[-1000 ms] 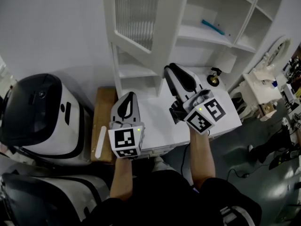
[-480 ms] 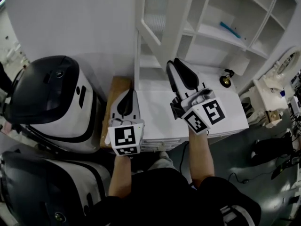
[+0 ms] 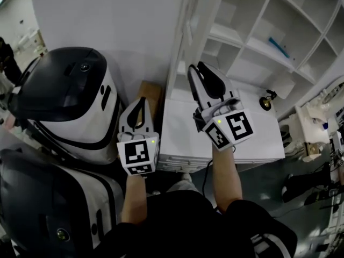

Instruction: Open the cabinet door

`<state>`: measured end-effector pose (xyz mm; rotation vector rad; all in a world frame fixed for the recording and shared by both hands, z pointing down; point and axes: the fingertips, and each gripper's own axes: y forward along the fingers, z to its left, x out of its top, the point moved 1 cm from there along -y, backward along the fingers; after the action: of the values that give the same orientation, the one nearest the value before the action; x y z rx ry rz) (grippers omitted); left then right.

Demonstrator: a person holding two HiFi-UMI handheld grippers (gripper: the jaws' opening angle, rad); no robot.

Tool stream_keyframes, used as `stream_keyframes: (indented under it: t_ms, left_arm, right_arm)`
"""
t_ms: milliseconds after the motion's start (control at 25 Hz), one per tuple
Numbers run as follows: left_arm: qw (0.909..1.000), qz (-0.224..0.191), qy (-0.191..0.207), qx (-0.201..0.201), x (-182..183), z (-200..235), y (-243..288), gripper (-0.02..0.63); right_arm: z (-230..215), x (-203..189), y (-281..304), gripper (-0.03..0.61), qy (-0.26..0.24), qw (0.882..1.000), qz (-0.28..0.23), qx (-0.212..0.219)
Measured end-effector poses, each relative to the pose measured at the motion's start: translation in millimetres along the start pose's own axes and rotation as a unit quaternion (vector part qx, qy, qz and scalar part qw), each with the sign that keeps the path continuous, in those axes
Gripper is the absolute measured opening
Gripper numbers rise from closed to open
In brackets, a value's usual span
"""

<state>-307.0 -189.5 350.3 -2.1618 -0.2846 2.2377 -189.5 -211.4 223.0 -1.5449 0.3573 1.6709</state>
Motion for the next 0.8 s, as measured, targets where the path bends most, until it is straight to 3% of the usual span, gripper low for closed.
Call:
stream_keyframes:
  t_ms: [160,520,800]
  left_arm:
    - [0.9999,0.002,0.008,0.014,0.2,10.1,-8.0,0.014]
    - [1.0000,0.002,0.002,0.002,0.2,4.4,-7.7,0.014]
    - [0.9992,0.016,-0.011,-0.035,-12.6,-19.7,0.9,0.014]
  right_arm:
    - [10.2,-2.6,12.2,0.091,0.009,1.000,-0.006,0.012]
    - [11.2,-8.4,-1.8,0.097,0.040,0.999,-0.031,0.005]
    - [16.6,-35.5,-29.4,0.072,0.052,0.999,0.006,-0.009]
